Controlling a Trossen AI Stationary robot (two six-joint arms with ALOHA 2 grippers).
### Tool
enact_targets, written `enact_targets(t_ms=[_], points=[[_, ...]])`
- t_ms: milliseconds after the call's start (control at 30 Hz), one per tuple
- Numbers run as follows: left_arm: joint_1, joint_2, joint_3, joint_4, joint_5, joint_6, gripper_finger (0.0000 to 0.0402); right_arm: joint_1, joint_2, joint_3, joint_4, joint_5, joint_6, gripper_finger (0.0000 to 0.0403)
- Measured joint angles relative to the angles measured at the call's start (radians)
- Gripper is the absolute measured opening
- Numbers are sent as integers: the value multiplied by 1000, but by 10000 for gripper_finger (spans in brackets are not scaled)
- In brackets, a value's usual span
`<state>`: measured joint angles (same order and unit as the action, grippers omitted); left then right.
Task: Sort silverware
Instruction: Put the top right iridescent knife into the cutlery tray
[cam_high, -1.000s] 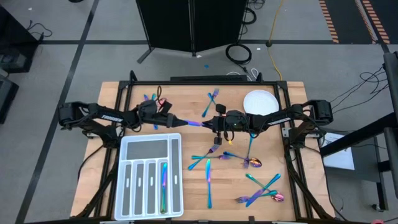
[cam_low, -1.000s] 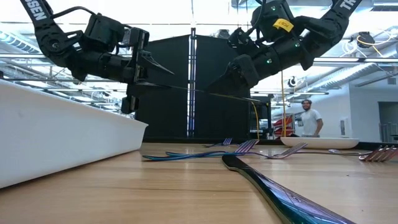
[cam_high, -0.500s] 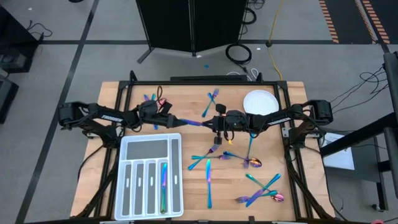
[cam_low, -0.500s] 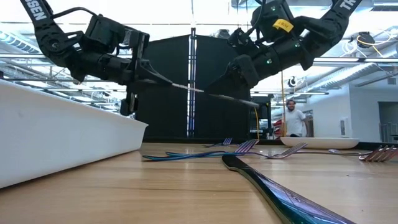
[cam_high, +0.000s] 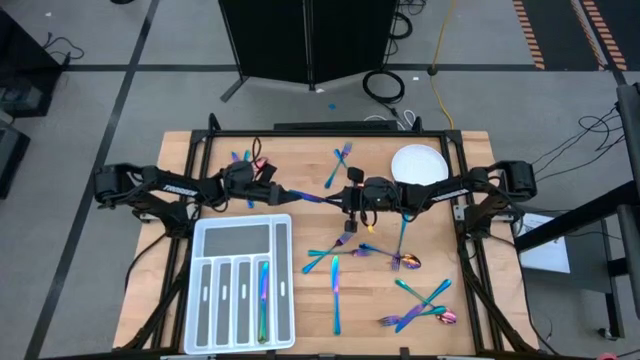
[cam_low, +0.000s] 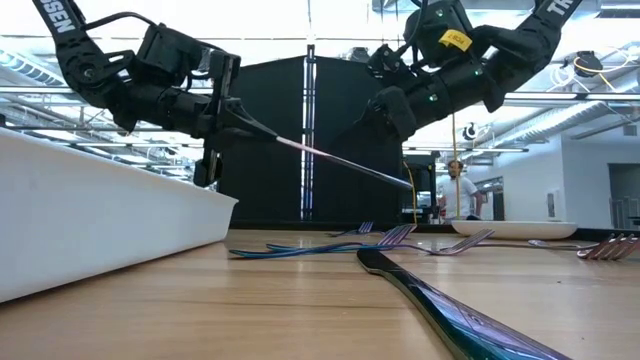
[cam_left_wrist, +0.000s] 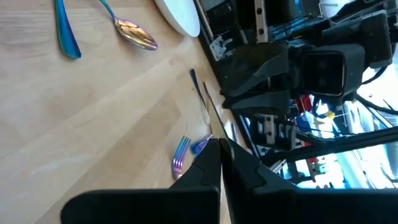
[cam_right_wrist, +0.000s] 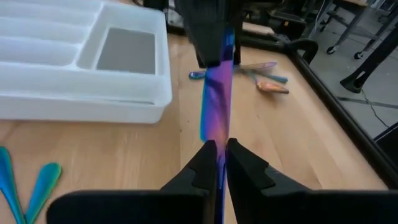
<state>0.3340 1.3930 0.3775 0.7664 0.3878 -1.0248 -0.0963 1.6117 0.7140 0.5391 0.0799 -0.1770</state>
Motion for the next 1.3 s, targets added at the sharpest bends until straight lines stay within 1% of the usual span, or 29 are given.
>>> enact_targets(t_ms=[100,267,367,467,533,600,667,733,867,933,1033,1300], points=[[3,-3,0,3,12,23,1,0,-58,0,-10,-2,24,22],[2,-3,0,20,87,64,1,-15,-163,1,-96,-19,171,25],[-5,-3,11,29,111,101,0,-49,-189,1,-194,-87,234,38],[-17,-3,39,13,119,155,0,-85,-188,1,-225,-209,322,65],[-24,-4,74,-40,139,211,0,-106,-187,14,-245,-302,377,87],[-35,-5,107,-120,143,263,0,-126,-187,49,-306,-374,402,109],[-42,-5,141,-201,143,311,0,-143,-187,98,-398,-440,401,129],[-51,-5,171,-249,143,349,0,-154,-179,147,-491,-486,394,144],[-63,-5,214,-283,145,390,0,-159,-146,201,-619,-515,355,157],[-67,-5,224,-287,145,404,0,-157,-123,207,-626,-555,348,156],[-67,-5,230,-287,147,407,0,-150,-90,207,-628,-656,337,149],[-66,-5,230,-289,147,413,0,-124,-77,207,-626,-657,325,140]])
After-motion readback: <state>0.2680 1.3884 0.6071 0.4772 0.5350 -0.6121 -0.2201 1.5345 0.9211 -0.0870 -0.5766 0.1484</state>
